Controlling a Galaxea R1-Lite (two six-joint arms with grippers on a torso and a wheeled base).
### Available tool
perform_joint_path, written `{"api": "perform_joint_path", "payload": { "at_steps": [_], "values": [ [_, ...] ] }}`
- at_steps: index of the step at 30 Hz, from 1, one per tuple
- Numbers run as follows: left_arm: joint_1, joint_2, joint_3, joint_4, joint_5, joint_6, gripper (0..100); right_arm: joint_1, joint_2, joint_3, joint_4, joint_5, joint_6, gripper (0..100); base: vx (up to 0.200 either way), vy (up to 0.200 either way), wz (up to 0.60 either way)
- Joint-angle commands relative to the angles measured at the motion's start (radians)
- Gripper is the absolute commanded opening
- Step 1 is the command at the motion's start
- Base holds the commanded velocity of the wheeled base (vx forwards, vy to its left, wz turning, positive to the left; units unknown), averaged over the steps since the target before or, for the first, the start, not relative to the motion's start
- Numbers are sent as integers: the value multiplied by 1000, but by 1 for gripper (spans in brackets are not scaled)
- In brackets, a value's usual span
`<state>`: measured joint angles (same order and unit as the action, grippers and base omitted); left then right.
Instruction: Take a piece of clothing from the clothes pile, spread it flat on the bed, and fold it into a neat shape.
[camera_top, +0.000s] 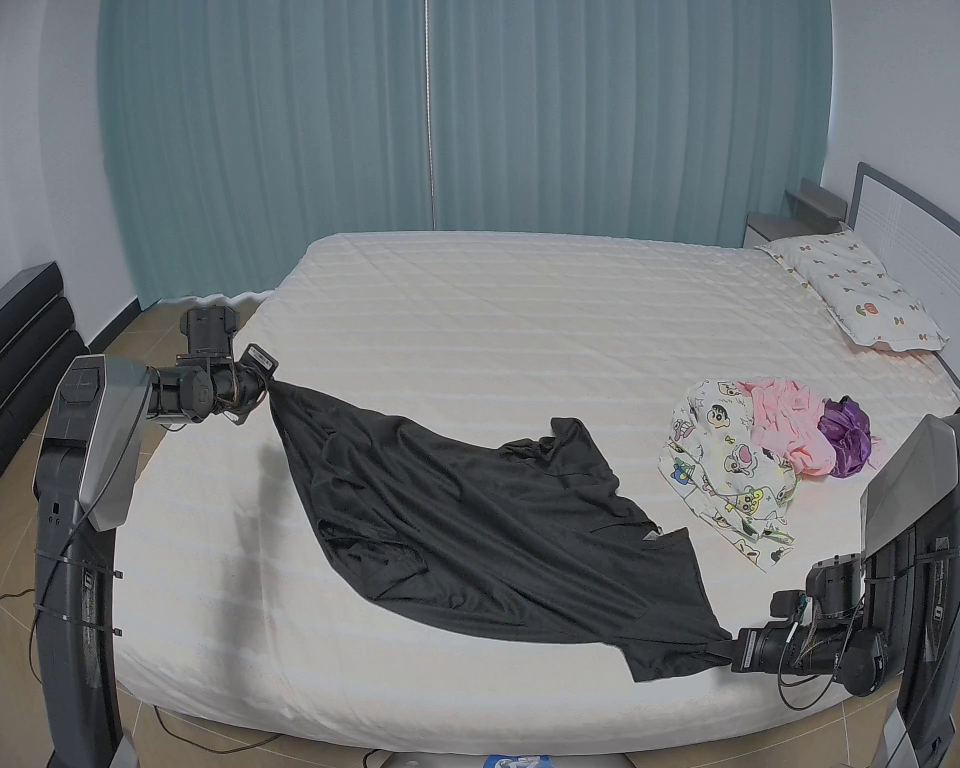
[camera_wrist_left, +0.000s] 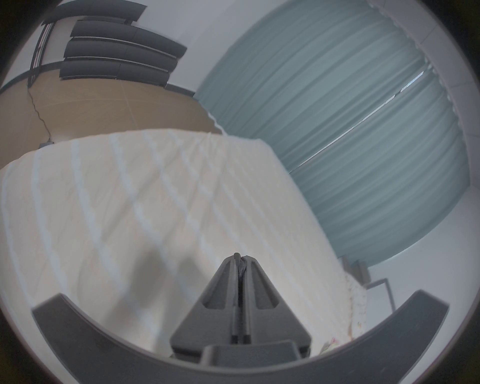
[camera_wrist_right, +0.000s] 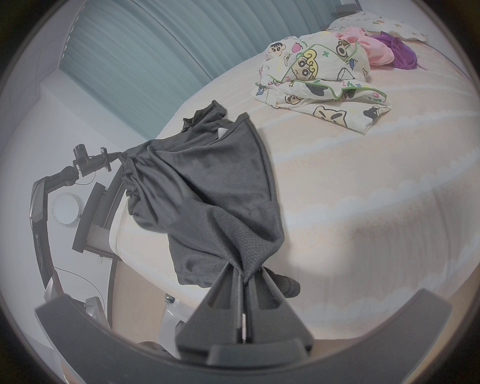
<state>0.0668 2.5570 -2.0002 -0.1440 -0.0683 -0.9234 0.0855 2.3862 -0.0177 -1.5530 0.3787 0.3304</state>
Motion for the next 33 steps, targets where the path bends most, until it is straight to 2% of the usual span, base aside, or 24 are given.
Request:
{"api": "perform_joint_path", "payload": {
  "at_steps": [1,7,8,15,18,20,21,24,27,28,30,31,33],
  "values": [
    [22,17,0,-14,-4,-12,0,0,7,18,-16,0,-1,0,0,0,0],
    [-5,98,0,-14,-42,-9,0,5,11,18,-16,-1,-1,0,0,0,0],
    [-9,103,0,-12,-45,-9,100,7,13,18,-16,-1,-1,0,0,0,0],
    [-19,103,0,-3,-44,-15,100,7,11,18,-16,-1,1,0,0,0,0],
    [-12,69,15,47,-47,-20,100,5,10,18,-16,-1,1,0,0,0,0],
    [-4,-1,83,110,-96,-12,100,7,10,18,-16,-1,2,0,0,0,0],
    [-4,-18,104,110,-117,-12,100,7,10,18,-16,-1,1,0,0,0,0],
    [-5,-124,285,72,-209,-8,100,8,10,18,-15,-1,1,0,0,0,0],
    [-16,-172,409,-34,-225,-6,100,8,8,18,-15,-1,2,0,0,0,0],
    [-24,-196,482,-112,-222,-6,100,8,8,18,-15,-1,2,0,0,0,0],
    [-35,-225,572,-178,-222,3,100,8,5,18,-15,-1,6,0,0,0,0],
    [-35,-225,572,-178,-222,3,100,8,5,18,-15,-1,6,0,0,0,0],
    [-45,-258,678,-226,-220,75,100,8,-8,18,-15,0,15,0,0,0,0]
  ]
}}
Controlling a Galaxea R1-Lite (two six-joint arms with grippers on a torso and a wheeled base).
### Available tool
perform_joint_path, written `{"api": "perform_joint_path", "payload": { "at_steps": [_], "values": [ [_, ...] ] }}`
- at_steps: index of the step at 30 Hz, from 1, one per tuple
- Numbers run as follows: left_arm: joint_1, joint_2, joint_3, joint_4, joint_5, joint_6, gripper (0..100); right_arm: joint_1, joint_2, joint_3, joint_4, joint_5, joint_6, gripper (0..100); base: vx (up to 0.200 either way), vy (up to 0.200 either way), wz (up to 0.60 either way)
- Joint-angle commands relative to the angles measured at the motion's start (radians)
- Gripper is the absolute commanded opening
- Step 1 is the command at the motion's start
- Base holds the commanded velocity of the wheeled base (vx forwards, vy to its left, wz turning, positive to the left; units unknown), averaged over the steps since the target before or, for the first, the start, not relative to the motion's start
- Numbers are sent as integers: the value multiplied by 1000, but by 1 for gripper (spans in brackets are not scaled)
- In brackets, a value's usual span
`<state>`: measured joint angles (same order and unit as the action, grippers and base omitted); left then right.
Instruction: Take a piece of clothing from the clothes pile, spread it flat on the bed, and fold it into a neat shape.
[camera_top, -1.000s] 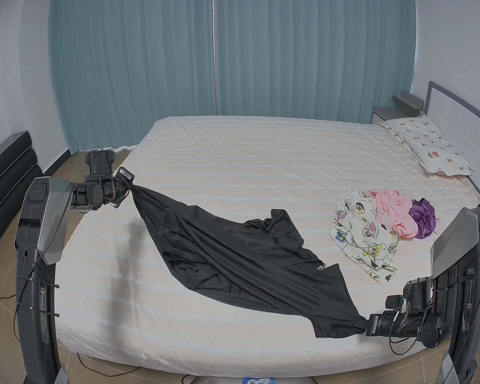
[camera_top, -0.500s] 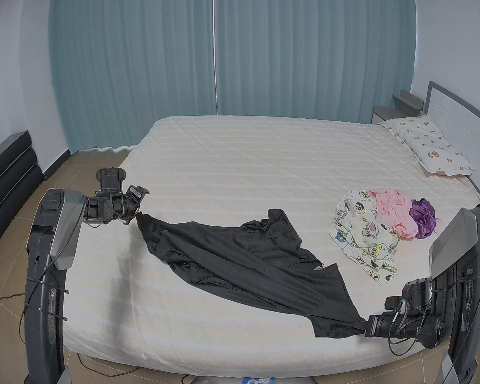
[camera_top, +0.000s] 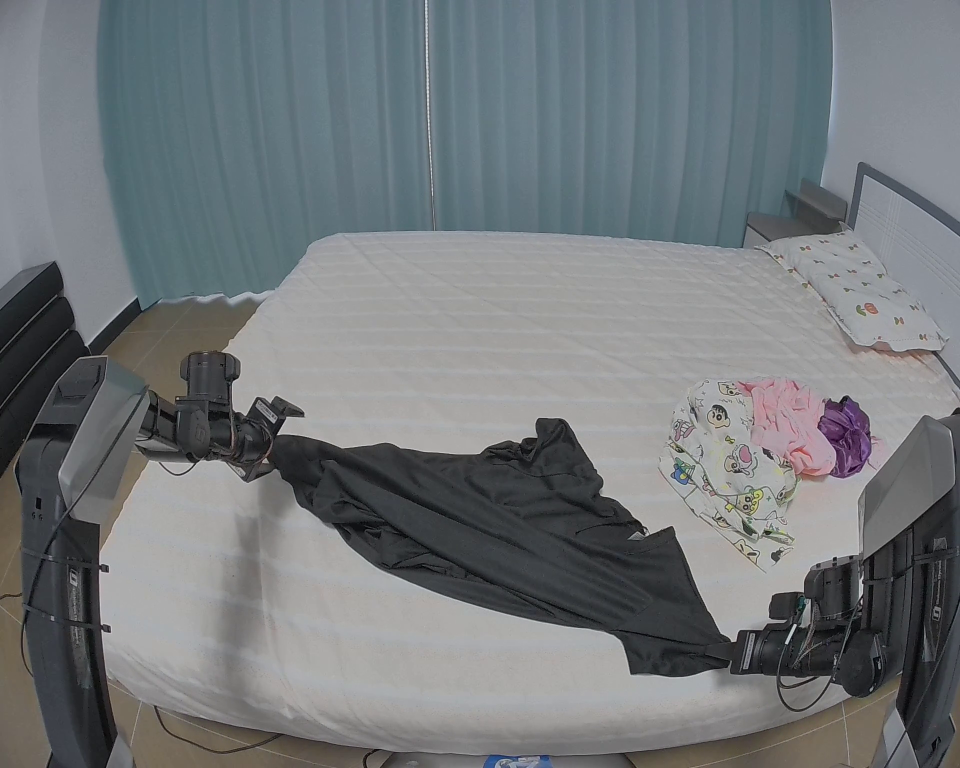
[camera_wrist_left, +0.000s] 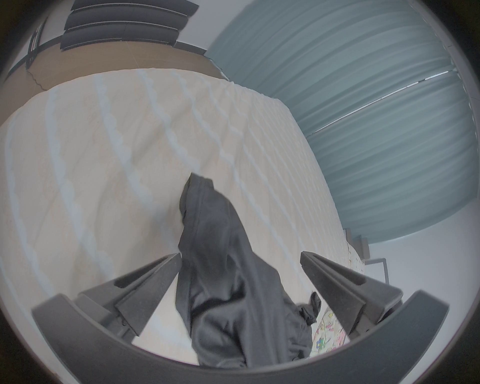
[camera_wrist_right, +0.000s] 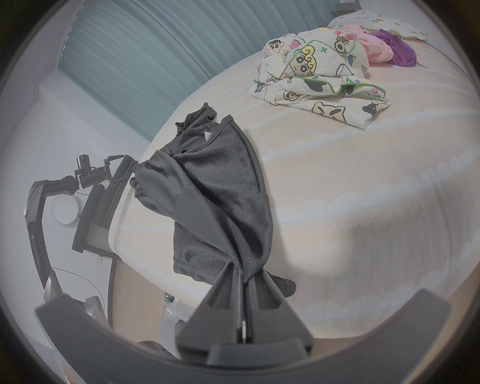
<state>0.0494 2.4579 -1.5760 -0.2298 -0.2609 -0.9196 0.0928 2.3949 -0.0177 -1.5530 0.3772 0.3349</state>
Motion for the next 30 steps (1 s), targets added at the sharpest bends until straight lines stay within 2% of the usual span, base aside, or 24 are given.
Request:
{"api": "perform_joint_path", "payload": {
  "at_steps": [1,8,16,19,20,22,24,25,29,30],
  "values": [
    [-32,-169,284,-145,-28,85,100,1,-25,18,-15,2,12,0,0,0,0],
    [-105,-234,490,-154,-37,93,100,1,-31,18,-15,6,9,0,0,0,0],
    [-164,-254,626,-253,-28,54,100,-10,-29,18,-16,15,10,0,0,0,0],
    [-169,-258,642,-255,-28,51,100,-10,-42,18,-18,49,12,0,0,0,0],
    [-177,-264,663,-258,-29,53,100,-10,-68,18,-18,97,12,0,0,0,0],
    [-183,-264,672,-258,-28,54,100,-11,-105,18,-18,132,15,0,0,0,0],
    [-183,-264,672,-258,-28,54,100,-11,-105,18,-18,132,15,0,0,0,0],
    [-190,-266,688,-258,-28,59,100,-13,-232,8,-18,207,101,0,0,0,0],
    [-221,-267,702,-258,-28,59,100,-13,-370,-41,-16,261,271,0,0,0,0],
    [-221,-267,702,-258,-28,59,100,-13,-370,-41,-16,261,271,0,0,0,0]
  ]
}}
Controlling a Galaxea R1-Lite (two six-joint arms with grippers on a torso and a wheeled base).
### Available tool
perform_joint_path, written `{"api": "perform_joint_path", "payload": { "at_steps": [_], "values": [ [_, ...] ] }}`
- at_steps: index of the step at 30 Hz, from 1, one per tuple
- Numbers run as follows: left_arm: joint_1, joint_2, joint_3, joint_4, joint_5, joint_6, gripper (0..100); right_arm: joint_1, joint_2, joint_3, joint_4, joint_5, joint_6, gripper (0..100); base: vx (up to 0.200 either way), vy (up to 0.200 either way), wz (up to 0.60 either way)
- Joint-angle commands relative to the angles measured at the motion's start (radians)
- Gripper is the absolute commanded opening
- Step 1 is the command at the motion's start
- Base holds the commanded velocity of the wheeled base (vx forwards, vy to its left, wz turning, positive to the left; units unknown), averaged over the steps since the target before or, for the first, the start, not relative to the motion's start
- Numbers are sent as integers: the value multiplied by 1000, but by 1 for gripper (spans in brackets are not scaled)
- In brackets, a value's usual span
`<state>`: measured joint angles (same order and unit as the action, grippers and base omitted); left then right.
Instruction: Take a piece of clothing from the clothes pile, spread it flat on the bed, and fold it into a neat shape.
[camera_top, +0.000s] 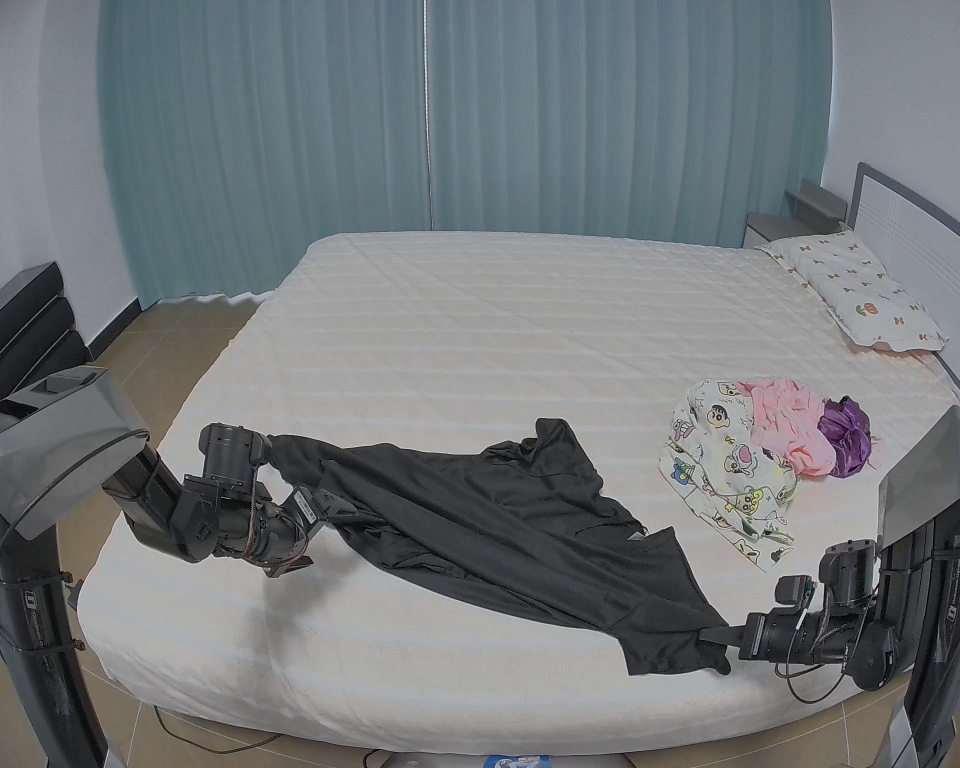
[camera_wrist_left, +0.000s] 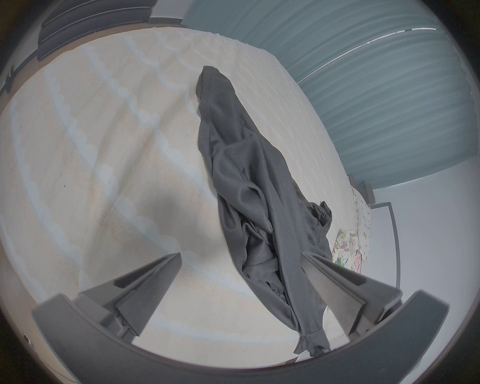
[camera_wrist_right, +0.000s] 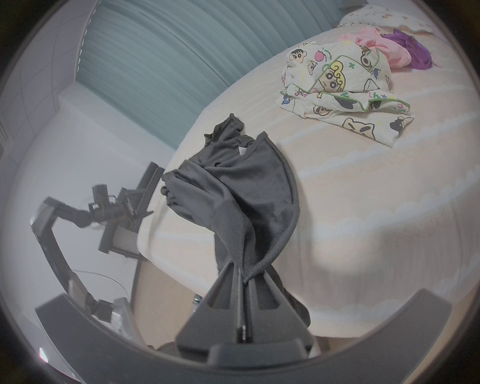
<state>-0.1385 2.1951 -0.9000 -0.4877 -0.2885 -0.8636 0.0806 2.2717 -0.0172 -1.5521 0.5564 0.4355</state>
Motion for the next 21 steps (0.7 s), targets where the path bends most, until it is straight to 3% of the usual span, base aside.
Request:
{"api": "perform_joint_path", "payload": {
  "at_steps": [1,12,17,21],
  "values": [
    [-50,-3,27,0,2,3,100,-7,-276,-70,-19,83,212,0,0,0,0],
    [-150,6,19,1,55,15,100,-4,-488,-194,-16,94,373,0,0,0,0],
    [-171,23,-65,14,129,12,100,1,-477,-181,-16,97,382,0,0,0,0],
    [-182,64,-172,73,198,14,100,-13,-480,-155,-16,151,382,0,0,0,0]
  ]
}}
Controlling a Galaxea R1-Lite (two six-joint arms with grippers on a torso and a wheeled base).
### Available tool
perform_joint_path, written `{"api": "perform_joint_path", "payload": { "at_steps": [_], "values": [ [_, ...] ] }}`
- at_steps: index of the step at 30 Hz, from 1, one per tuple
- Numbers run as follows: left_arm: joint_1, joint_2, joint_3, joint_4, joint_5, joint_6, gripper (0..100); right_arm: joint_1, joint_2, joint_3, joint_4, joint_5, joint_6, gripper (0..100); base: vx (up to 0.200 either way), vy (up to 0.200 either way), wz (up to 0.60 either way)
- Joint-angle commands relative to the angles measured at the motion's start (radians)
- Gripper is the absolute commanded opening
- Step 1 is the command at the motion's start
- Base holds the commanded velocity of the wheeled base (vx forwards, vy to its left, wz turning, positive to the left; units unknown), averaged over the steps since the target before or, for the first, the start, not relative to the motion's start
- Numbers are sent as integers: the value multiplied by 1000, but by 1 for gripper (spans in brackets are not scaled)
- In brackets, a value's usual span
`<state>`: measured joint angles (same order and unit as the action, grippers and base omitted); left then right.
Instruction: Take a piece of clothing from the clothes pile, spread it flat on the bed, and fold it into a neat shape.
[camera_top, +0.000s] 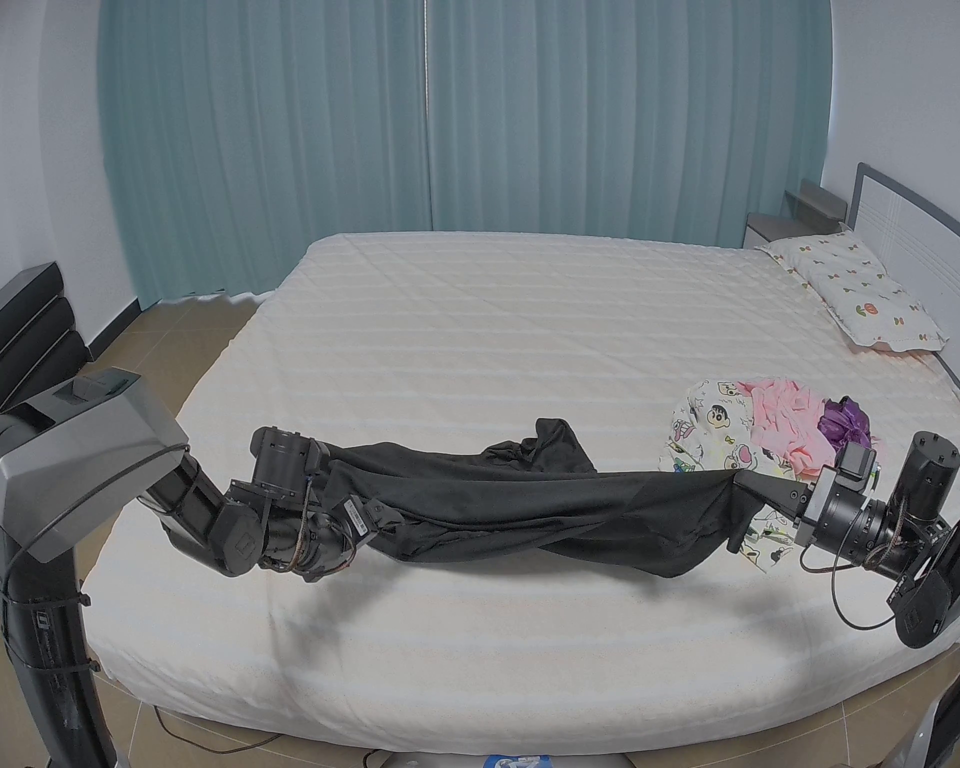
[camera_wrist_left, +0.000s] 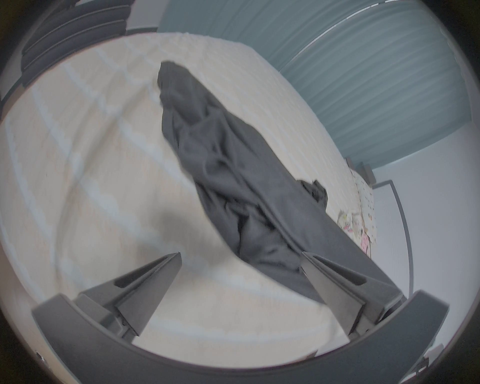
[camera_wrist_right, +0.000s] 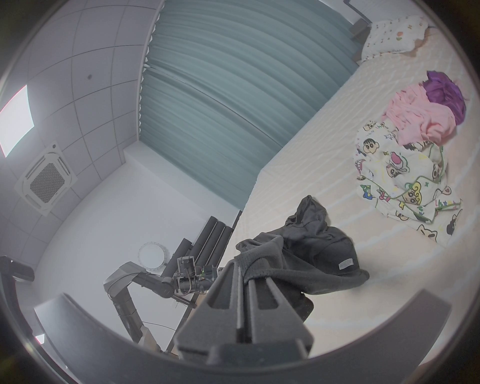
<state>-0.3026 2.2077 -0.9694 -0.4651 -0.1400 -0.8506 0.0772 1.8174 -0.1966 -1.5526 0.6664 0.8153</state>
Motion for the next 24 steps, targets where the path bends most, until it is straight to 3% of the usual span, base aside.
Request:
{"api": "perform_joint_path", "payload": {
  "at_steps": [1,5,9,14,19,24],
  "values": [
    [-18,58,-124,77,53,1,100,-10,-24,29,-15,48,2,0,0,0,0],
    [-18,73,-212,217,48,-4,100,-10,-6,51,-17,55,1,0,0,0,0],
    [-32,75,-195,237,33,8,100,-10,22,52,-17,50,-4,0,0,0,0],
    [-38,83,-120,204,-21,142,100,-11,54,51,-17,48,-5,0,0,0,0],
    [-52,93,-97,175,-26,236,100,-11,68,49,-17,48,-5,0,0,0,0],
    [-53,103,-97,161,-26,387,100,-10,75,45,-17,48,-7,0,0,0,0]
  ]
}}
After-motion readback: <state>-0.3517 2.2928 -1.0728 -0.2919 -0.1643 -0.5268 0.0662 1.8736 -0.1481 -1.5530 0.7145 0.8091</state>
